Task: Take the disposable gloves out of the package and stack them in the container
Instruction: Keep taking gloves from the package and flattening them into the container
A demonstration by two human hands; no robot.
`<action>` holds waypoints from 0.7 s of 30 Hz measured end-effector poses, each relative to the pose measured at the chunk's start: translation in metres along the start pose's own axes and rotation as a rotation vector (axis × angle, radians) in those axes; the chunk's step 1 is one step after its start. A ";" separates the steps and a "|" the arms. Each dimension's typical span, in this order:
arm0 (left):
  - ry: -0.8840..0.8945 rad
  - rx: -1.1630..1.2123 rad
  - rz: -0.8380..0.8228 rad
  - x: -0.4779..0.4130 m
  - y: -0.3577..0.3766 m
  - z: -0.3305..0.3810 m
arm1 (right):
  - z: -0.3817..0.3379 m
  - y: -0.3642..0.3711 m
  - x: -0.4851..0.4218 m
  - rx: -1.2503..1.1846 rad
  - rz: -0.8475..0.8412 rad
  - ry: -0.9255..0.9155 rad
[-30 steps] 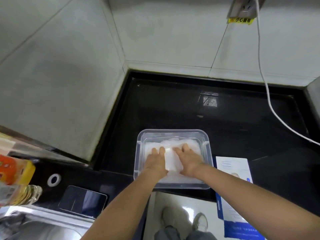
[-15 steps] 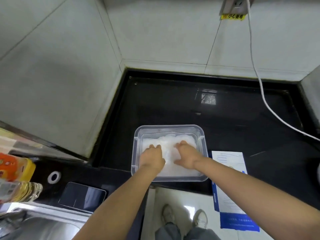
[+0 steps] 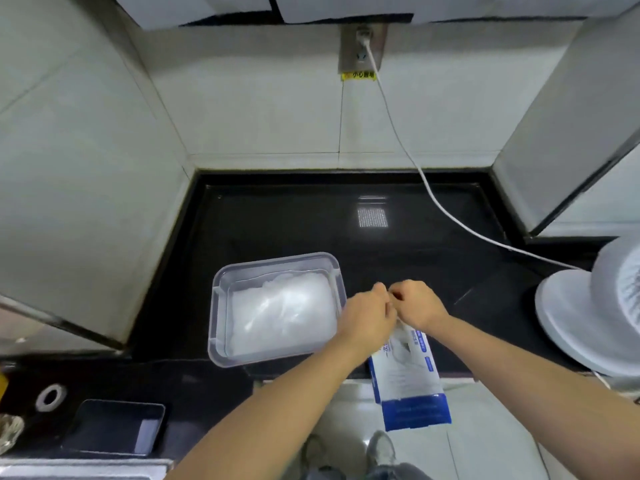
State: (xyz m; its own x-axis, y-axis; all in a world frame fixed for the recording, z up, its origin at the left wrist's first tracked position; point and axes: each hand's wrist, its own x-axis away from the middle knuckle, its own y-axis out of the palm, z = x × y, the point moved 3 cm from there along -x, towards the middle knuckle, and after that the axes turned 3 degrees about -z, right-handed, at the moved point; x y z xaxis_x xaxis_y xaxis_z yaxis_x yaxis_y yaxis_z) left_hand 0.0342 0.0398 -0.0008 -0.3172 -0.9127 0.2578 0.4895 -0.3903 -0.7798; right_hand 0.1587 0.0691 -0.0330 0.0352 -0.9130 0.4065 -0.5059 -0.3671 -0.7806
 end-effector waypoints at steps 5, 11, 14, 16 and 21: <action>-0.217 -0.006 -0.321 0.003 0.055 -0.006 | 0.026 0.020 0.015 0.153 -0.193 0.058; -0.296 0.041 -0.309 0.003 0.073 -0.028 | 0.027 0.054 0.016 0.405 -0.249 0.050; -0.297 0.045 -0.286 0.000 0.076 -0.033 | 0.026 0.054 0.016 0.460 -0.221 0.016; -0.306 0.028 -0.275 -0.001 0.079 -0.035 | 0.029 0.052 0.017 0.397 -0.230 0.010; -0.303 -0.010 -0.280 -0.004 0.081 -0.037 | 0.039 0.044 0.017 -0.015 -0.167 0.025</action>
State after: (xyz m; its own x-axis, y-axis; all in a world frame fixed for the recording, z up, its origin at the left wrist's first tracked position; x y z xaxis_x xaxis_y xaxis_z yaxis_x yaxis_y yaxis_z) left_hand 0.0445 0.0161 -0.0857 -0.1829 -0.7662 0.6160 0.4101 -0.6289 -0.6605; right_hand 0.1708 0.0307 -0.0791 0.0985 -0.8345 0.5422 -0.5075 -0.5108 -0.6939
